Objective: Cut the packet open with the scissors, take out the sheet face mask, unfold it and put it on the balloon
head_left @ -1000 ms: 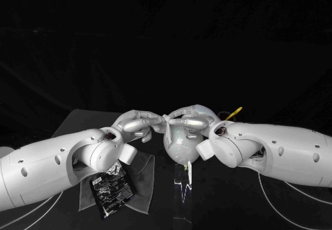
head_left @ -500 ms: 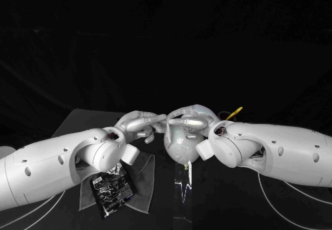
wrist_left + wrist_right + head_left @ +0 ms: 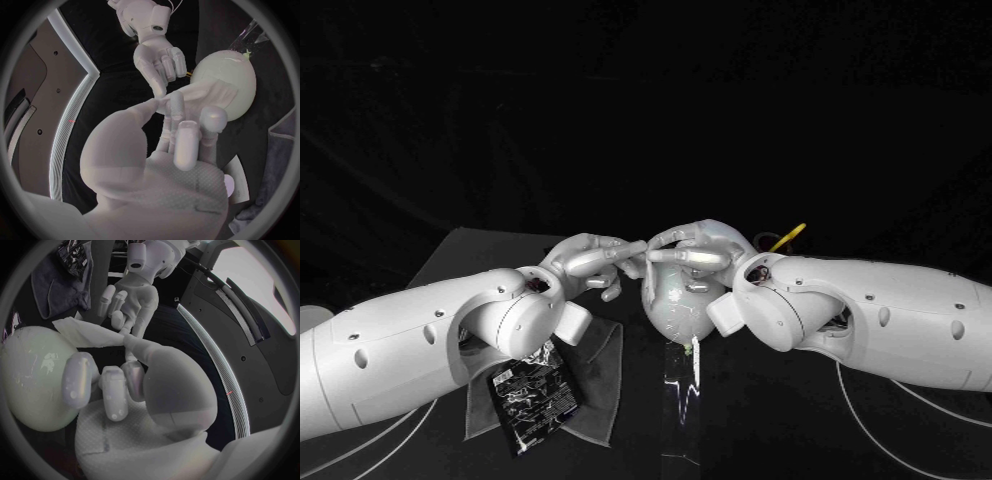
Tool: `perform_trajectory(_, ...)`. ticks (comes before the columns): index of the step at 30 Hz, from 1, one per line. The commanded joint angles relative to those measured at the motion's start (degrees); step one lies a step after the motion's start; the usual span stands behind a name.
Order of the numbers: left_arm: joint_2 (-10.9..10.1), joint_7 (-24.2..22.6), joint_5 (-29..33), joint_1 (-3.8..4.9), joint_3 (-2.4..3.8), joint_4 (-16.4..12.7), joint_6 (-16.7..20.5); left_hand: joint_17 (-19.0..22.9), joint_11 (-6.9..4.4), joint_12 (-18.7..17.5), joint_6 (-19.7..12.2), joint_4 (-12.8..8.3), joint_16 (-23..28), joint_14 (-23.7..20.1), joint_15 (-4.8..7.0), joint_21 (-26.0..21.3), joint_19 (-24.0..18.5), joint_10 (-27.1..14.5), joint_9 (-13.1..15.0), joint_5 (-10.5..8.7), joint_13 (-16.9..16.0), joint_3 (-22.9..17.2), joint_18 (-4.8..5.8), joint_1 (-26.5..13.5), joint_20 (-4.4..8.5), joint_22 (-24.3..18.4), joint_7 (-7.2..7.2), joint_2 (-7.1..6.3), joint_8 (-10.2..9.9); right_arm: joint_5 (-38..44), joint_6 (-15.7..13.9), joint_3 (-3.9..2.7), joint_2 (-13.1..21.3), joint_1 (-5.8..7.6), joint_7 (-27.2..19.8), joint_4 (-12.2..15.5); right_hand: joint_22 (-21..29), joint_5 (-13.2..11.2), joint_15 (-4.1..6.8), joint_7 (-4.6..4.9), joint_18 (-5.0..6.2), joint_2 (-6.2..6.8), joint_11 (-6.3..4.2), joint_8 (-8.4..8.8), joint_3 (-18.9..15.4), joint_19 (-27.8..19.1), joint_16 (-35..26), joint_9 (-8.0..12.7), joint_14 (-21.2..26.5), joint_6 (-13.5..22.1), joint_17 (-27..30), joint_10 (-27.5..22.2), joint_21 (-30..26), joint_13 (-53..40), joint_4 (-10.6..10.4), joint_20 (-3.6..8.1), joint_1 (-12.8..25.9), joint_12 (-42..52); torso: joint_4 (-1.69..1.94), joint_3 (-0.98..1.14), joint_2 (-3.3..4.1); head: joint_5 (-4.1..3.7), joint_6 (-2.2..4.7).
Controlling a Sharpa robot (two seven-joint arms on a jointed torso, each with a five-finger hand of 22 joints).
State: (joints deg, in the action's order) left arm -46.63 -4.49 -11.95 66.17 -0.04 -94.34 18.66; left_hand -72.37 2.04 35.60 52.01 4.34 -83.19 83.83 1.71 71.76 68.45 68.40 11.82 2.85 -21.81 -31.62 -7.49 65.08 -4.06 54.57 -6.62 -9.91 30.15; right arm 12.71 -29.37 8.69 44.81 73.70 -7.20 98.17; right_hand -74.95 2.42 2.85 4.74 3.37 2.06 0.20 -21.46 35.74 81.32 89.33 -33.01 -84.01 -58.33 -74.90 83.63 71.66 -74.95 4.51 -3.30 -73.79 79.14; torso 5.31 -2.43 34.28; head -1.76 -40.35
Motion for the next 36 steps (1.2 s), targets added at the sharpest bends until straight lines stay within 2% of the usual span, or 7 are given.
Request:
perform_trajectory(1, 0.22, -0.27, -0.01, 0.11, 0.08, -0.05, 0.39, -0.16, -0.22, -0.37, 0.48, -0.59, -0.41, 2.04, 0.2, 0.3, 0.44, 0.42, -0.09, -0.07, -0.02, -0.42, 0.24, 1.49, 0.2, 0.09, 0.1, 0.45, -0.32, 0.46, 1.21, -0.01, -0.14, -0.01, -0.01, 0.0, -9.89, 0.36, 0.34, 0.01, 0.51, 0.04, 0.12, -0.28, 0.2, 0.05, 0.18, -0.28, -5.66, -0.38, -13.7, 0.29, 0.05, -5.7, -0.05, 0.16, 0.56, 0.08, 0.02, 0.0, 0.0, 0.05, 0.0)
perform_trajectory(10, 0.38, -1.6, 0.86, 0.11, 0.08, -0.12, 0.23, -0.33, -0.63, -1.28, 1.38, -3.01, -0.47, 2.16, 0.61, 0.57, 0.81, 0.66, -0.2, -0.04, 0.28, -4.24, 0.33, 6.6, 0.63, 0.5, 0.53, 3.86, -0.27, 0.51, 1.26, 0.01, -0.37, -0.01, 0.28, -0.24, -9.89, 0.36, 0.34, 0.01, 0.51, 0.04, 0.12, -0.28, 0.2, 0.05, 0.18, -0.28, -5.66, -0.38, -13.7, 0.29, 0.05, -5.7, -0.05, 0.16, 0.56, 0.08, 0.0, 0.01, 0.03, 0.08, 0.0)
perform_trajectory(12, 0.39, -1.88, 1.09, 0.11, 0.08, -0.13, 0.23, -0.28, -0.63, -1.38, 1.43, -3.21, -0.45, 2.15, 0.62, 0.6, 0.84, 0.72, -0.19, -0.04, 0.32, -4.65, 0.34, 6.88, 0.65, 0.54, 0.53, 4.09, -0.24, 0.52, 1.25, 0.02, -0.39, -0.01, 0.32, -0.29, -9.89, 0.36, 0.34, 0.01, 0.51, 0.04, 0.12, -0.28, 0.2, 0.05, 0.18, -0.28, -5.66, -0.38, -13.7, 0.29, 0.05, -5.7, -0.05, 0.16, 0.56, 0.08, 0.0, 0.01, 0.02, 0.04, 0.0)
perform_trajectory(13, 0.4, -2.04, 1.21, 0.11, 0.08, -0.13, 0.24, -0.13, -0.55, -1.77, 1.45, -4.19, -0.39, 2.12, 0.66, 0.65, 0.84, 0.86, -0.14, -0.07, 0.51, -6.4, 0.33, 8.02, 0.74, 0.56, 0.39, 4.66, -0.16, 0.55, 1.23, 0.02, -0.4, -0.01, 0.35, -0.31, -9.89, 0.36, 0.34, 0.01, 0.51, 0.04, 0.12, -0.28, 0.2, 0.05, 0.18, -0.28, -5.66, -0.38, -13.7, 0.29, 0.05, -5.7, -0.05, 0.16, 0.56, 0.08, 0.0, 0.01, 0.01, 0.05, 0.02)
perform_trajectory(17, 0.41, -2.6, 1.78, 0.11, 0.08, -0.1, 0.44, 0.22, -0.4, -2.33, 1.38, -4.96, -0.23, 2.04, 0.49, 0.76, 0.83, 1.21, -0.08, -0.03, 0.76, -8.6, 0.35, 8.19, 0.7, 0.63, 0.15, 4.8, -0.09, 0.63, 1.18, 0.03, -0.41, -0.01, 0.47, -0.4, -9.89, 0.36, 0.34, 0.01, 0.51, 0.04, 0.12, -0.28, 0.2, 0.05, 0.18, -0.28, -5.66, -0.38, -13.7, 0.29, 0.05, -5.7, -0.05, 0.16, 0.56, 0.08, -0.01, 0.02, -0.01, 0.06, 0.04)
perform_trajectory(20, 0.42, -3.0, 2.13, 0.11, 0.08, -0.06, 0.65, 0.57, -0.2, -3.03, 1.35, -5.89, -0.04, 1.94, 0.33, 0.79, 0.56, 1.58, -0.07, -0.03, 1.05, -11.66, 0.3, 7.96, 0.61, 0.46, -0.1, 4.7, -0.12, 0.71, 1.16, 0.04, -0.41, -0.01, 0.55, -0.43, -9.89, 0.36, 0.34, 0.01, 0.51, 0.04, 0.12, -0.28, 0.2, 0.05, 0.18, -0.28, -5.66, -0.38, -13.7, 0.29, 0.05, -5.7, -0.05, 0.16, 0.56, 0.08, 0.0, 0.01, -0.01, 0.06, 0.03)
perform_trajectory(36, 0.32, -3.18, 2.58, 0.11, 0.09, -0.09, 0.36, 0.18, -0.54, -3.1, 2.23, -6.41, -0.2, 2.08, 0.54, 1.39, 0.88, 3.5, 0.36, -0.04, 1.03, -13.98, 0.39, 6.75, 0.64, 1.3, 0.3, 4.73, 0.61, 0.81, 0.4, 0.05, -0.13, -0.02, 0.24, -0.35, -9.89, 0.36, 0.34, 0.01, 0.51, 0.04, 0.12, -0.28, 0.2, 0.05, 0.18, -0.28, -5.66, -0.38, -13.7, 0.29, 0.05, -5.7, -0.05, 0.16, 0.56, 0.08, 0.0, 0.01, 0.03, 0.05, 0.03)
